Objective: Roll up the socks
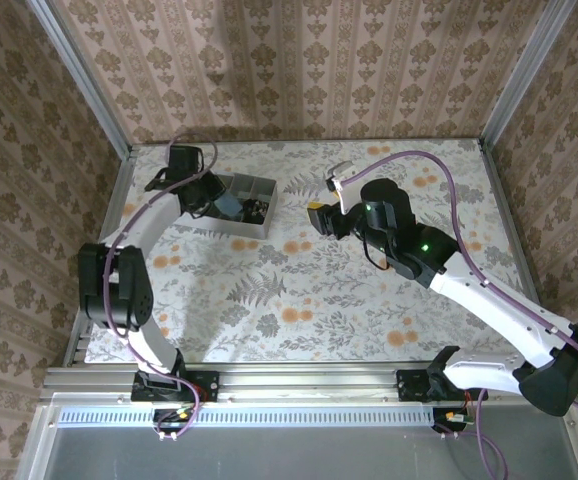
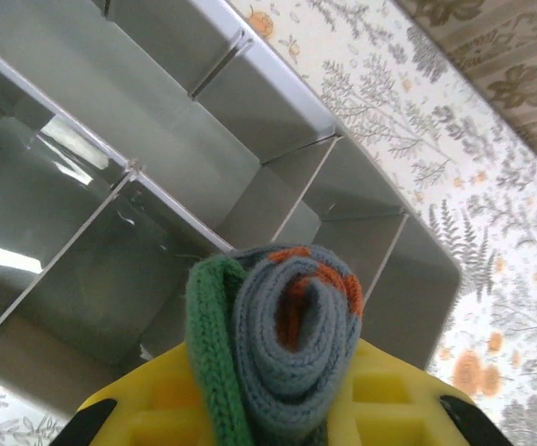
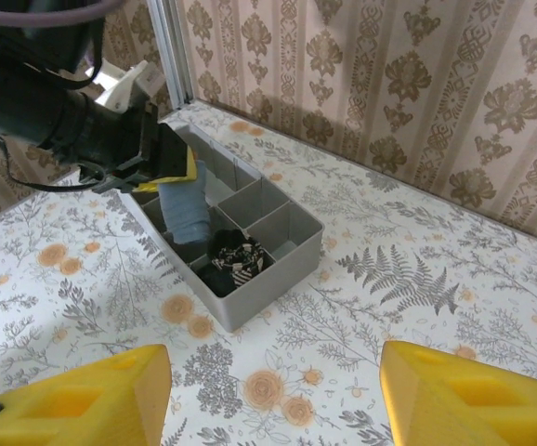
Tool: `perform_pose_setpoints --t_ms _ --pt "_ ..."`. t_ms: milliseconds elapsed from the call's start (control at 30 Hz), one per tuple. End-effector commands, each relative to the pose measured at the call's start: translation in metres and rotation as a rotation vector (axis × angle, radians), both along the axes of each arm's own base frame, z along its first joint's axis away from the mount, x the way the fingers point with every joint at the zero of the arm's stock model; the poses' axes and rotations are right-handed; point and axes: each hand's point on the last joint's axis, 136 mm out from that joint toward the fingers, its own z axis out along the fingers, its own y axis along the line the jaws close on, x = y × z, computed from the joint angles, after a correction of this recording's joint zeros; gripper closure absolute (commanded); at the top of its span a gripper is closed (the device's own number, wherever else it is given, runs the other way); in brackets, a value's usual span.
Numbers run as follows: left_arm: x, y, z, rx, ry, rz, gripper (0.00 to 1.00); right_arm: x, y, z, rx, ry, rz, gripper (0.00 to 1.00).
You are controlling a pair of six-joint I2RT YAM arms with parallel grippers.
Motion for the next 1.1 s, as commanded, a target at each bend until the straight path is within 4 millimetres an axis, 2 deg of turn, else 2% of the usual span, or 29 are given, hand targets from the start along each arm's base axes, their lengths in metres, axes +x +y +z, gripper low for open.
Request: perform_pose_setpoints --t_ms 0,133,333,533,800,1067 --pt "0.013 -0.006 0.003 0.079 -0.061 -0.05 1.0 -0.005 -0.007 0.011 -0.013 -0.003 -0.009 0.39" --pt "0.013 -0.01 -0.01 0.139 -0.05 -0.075 1.0 -0.008 -0.012 0.007 -0.023 0.013 -0.024 0.39" --pt "0.012 -0.018 -0.012 0.307 -0.091 -0.135 1.0 -0.012 -0.016 0.002 -0.03 0.039 -0.028 0.39" --pt "0.014 -0.009 -0.019 0.419 -0.077 -0.146 1.0 -0.016 -0.016 -0.002 -0.025 0.063 -0.023 0.39" --pt "0.021 -0.002 -0.017 0.533 -0.096 -0.193 1.0 -0.023 -0.021 -0.007 -0.02 0.092 -0.027 0.39" --pt "0.014 -0.026 -0.024 0.587 -0.138 -0.294 1.0 -0.029 -0.024 -0.012 -0.013 0.12 -0.027 0.39"
